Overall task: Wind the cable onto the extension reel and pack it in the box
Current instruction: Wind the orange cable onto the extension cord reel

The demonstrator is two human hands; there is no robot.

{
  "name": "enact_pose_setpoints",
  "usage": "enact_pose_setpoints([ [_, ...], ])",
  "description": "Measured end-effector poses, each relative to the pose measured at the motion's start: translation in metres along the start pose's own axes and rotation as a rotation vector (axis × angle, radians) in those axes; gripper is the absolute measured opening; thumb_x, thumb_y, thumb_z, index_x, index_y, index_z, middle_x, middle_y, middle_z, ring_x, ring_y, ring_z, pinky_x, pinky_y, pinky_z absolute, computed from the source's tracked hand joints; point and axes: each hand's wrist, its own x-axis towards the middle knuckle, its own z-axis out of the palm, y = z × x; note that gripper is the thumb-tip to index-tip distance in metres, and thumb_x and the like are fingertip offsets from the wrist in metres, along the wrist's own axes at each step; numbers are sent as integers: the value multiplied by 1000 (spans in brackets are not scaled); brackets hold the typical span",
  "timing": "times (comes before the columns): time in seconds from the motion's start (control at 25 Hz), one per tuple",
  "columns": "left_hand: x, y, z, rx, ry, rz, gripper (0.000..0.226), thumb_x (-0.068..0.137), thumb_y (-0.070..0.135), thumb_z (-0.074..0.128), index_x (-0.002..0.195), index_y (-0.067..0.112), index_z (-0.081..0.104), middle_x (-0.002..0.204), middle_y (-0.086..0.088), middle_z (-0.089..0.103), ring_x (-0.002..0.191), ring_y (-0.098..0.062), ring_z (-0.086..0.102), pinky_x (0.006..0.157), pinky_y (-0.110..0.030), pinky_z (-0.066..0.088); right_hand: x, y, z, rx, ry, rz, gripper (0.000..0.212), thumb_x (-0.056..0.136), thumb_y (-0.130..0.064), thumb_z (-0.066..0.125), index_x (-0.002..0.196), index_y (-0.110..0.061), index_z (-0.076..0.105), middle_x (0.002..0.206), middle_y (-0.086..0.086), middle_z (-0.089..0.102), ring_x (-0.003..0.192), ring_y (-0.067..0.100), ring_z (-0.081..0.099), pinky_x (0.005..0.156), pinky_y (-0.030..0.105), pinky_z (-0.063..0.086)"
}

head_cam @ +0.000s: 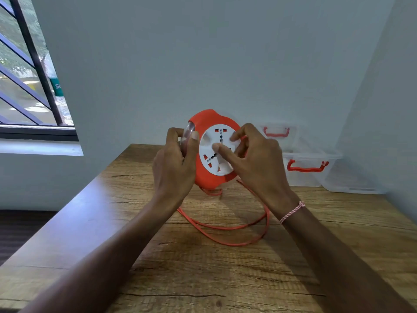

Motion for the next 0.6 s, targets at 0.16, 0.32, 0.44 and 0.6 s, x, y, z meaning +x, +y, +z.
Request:
enact_pose_setpoints([
  [0.16, 7, -3, -5, -52, 10, -42, 38, 103, 61, 41, 110, 25, 51, 83, 0, 73, 70, -17, 76, 59, -52, 65, 8, 18, -12, -363, -160, -522, 53, 95, -55, 63, 142, -33, 54, 127, 2, 63, 77, 15, 69, 55, 21, 48],
  [0.32, 7, -3, -5, -25, -17, -34, 30, 107, 53, 45, 114, 25, 52, 86, 8, 72, 72, -12, 77, 63, -46, 67, 8, 21, -7, -516, -111, -675, 56, 93, -46, 70, 145, -33, 56, 114, 11, 72, 73, 27, 73, 53, 25, 47],
  [0.44, 4, 0, -4, -19, -4, -1, 30, 107, 55, 43, 112, 26, 51, 82, 5, 71, 70, -14, 76, 61, -49, 66, 6, 16, -8, -470, -43, -640, 56, 89, -55, 70, 140, -32, 61, 103, 7, 76, 73, 25, 72, 56, 26, 50],
  [0.6, -2, 7, 1, -32, 24, 40, 41, 101, 63, 36, 108, 26, 50, 75, -7, 69, 64, -24, 71, 57, -52, 61, -1, 0, 1, -242, 50, -289, 63, 84, -71, 63, 127, -25, 62, 92, -1, 77, 71, 16, 71, 57, 26, 55],
])
